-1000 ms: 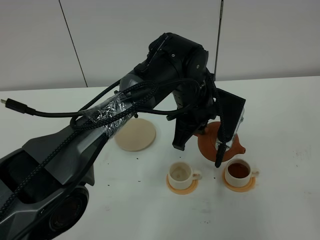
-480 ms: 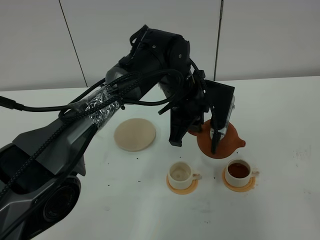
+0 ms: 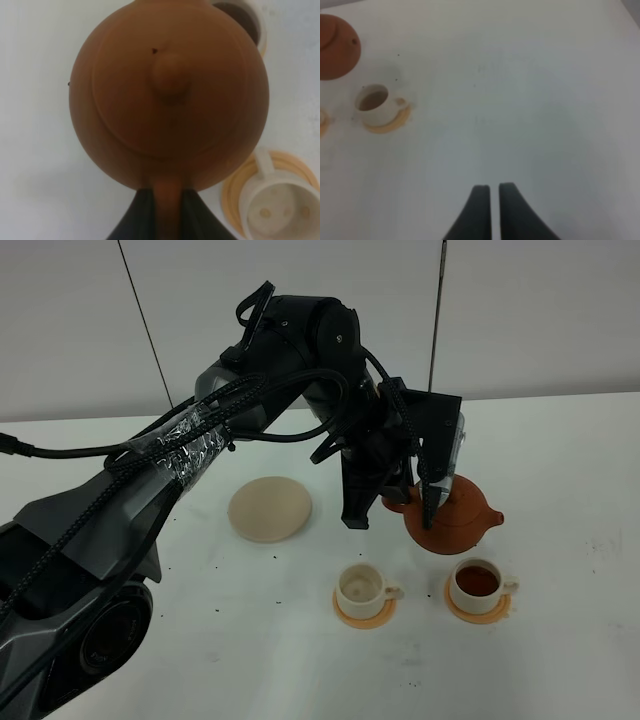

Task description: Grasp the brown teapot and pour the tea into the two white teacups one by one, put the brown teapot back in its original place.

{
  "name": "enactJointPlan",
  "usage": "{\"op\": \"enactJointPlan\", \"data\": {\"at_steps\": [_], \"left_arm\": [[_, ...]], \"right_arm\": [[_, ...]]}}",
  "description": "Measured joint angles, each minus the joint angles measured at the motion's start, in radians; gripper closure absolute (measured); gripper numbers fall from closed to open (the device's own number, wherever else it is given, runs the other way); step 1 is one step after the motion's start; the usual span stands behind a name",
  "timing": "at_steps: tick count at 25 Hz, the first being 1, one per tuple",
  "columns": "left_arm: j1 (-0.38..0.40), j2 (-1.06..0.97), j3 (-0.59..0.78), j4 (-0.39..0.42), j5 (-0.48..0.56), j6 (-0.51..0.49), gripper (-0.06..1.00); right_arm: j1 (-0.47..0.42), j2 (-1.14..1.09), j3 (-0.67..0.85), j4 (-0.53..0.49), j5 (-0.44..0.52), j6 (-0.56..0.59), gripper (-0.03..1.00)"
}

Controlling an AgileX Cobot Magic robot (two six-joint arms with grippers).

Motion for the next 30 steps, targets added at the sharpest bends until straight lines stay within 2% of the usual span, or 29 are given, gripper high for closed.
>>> {"op": "enactJointPlan", "data": {"at_steps": [22,26,30], "left_arm": [[0.014,-0.043,0.0,-0.007,0.0,0.007,0.77],[0.028,-0.063,0.0,0.014,0.0,0.01,0.77],[0.038,-0.101,0.053,0.022,-0.001,0.016,0.77]], "right_arm": [[0.0,0.0,0.0,0.0,0.0,0.0,0.94],[0.0,0.0,0.0,0.0,0.0,0.0,0.94],[0.0,0.0,0.0,0.0,0.0,0.0,0.94]]}}
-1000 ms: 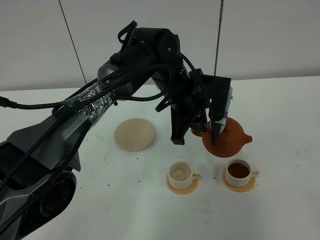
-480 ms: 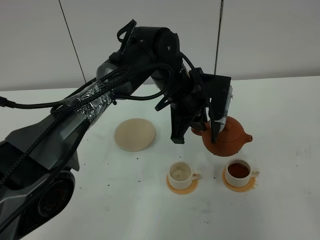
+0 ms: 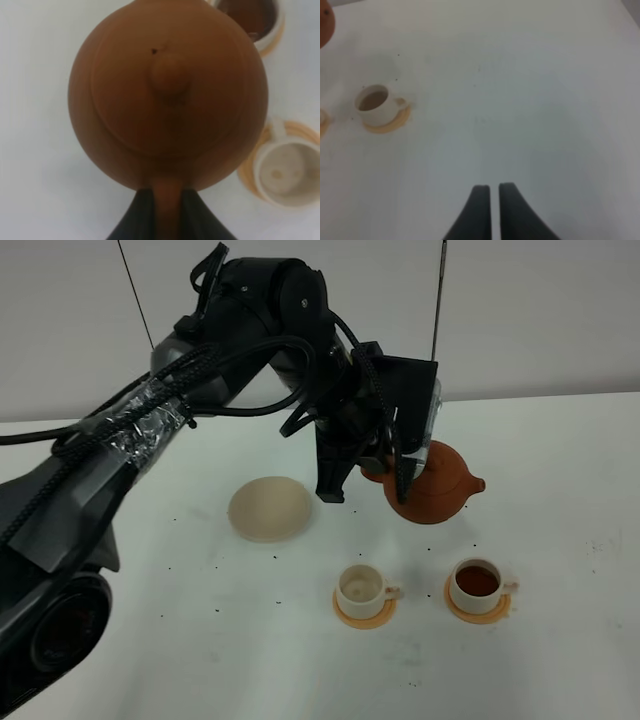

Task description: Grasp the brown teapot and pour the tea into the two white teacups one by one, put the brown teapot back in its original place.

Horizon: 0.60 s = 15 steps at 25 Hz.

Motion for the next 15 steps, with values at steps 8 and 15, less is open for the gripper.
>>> {"op": "enactJointPlan", "data": {"at_steps": [8,15], "left_arm": [[0.021,-0.12,0.218,0.08,0.0,0.011,0.77],[0.045,-0.218,0.336,0.101,0.0,0.011,0.77]], "right_arm": [[0.0,0.0,0.0,0.0,0.0,0.0,0.94],[0.0,0.0,0.0,0.0,0.0,0.0,0.93]]}}
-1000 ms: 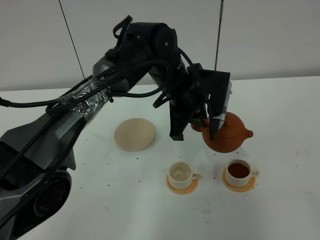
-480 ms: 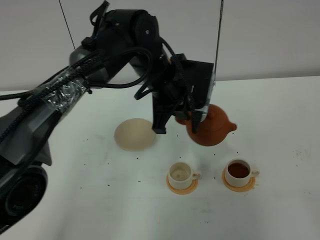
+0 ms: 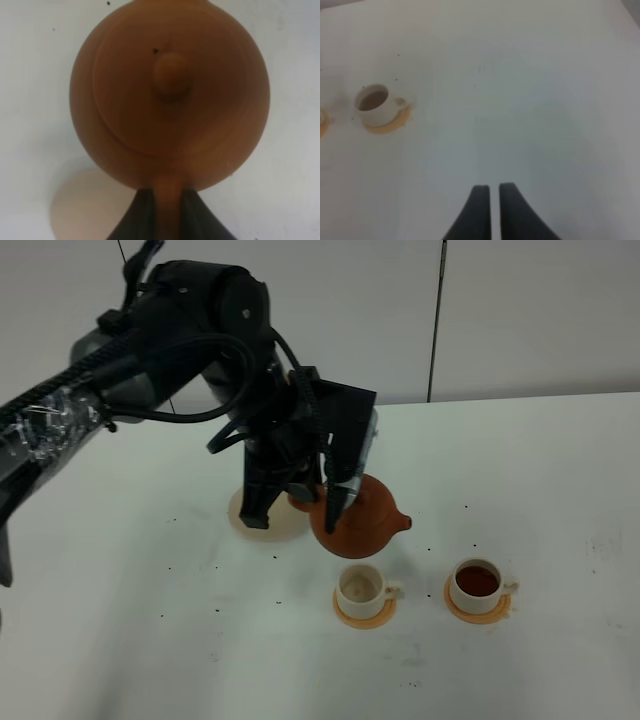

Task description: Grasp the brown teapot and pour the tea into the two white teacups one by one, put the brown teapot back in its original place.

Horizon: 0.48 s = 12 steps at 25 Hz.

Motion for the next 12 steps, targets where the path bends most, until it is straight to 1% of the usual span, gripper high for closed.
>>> {"op": "enactJointPlan", "data": {"at_steps": [6,12], "left_arm": [[0.048,-0.033,0.071,-0.001,0.0,0.0,0.77],[0.067,-0.037,0.085,0.025,0.0,-0.013,0.77]], "right_arm": [[0.0,0.0,0.0,0.0,0.0,0.0,0.92],[0.0,0.0,0.0,0.0,0.0,0.0,0.92]]}}
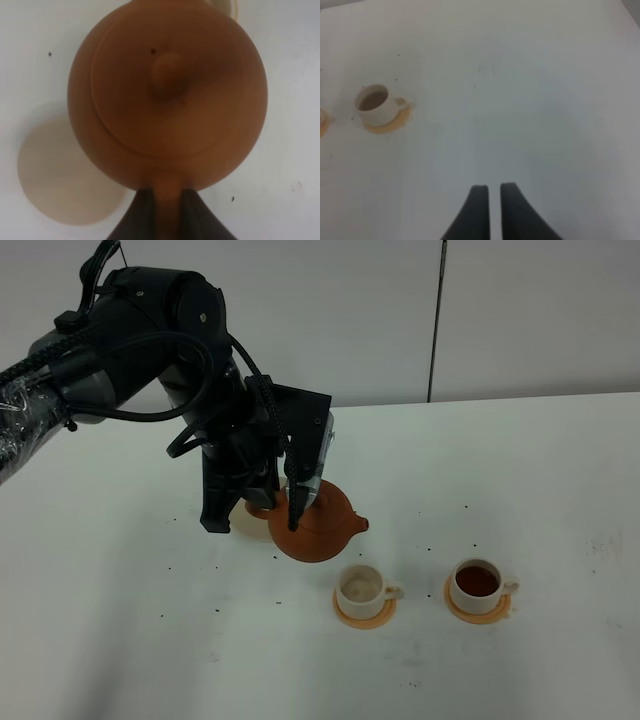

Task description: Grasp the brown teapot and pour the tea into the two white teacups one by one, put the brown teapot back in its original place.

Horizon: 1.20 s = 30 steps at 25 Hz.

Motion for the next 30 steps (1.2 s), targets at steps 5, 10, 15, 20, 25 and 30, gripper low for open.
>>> {"op": "enactJointPlan", "data": {"at_steps": [5,10,15,20,25,30], "left_arm": [[0.045,0.0,0.0,-0.032,0.0,-0.001,0.77],[0.081,0.0,0.0,-0.094,0.0,-0.001,0.77],[0.086,0.0,0.0,-0.115,0.0,0.006,0.77],[0.086,0.0,0.0,-0.116,0.0,0.014,0.77],[0.086,0.0,0.0,-0.118,0.0,0.016,0.77],[0.086,0.0,0.0,-0.119,0.0,0.016,0.77]], "right_arm": [[0.0,0.0,0.0,0.0,0.0,0.0,0.91],[0.0,0.0,0.0,0.0,0.0,0.0,0.91],[0.0,0.0,0.0,0.0,0.0,0.0,0.9],[0.0,0.0,0.0,0.0,0.0,0.0,0.89],[0.0,0.0,0.0,0.0,0.0,0.0,0.89],[0.0,0.0,0.0,0.0,0.0,0.0,0.88]]}}
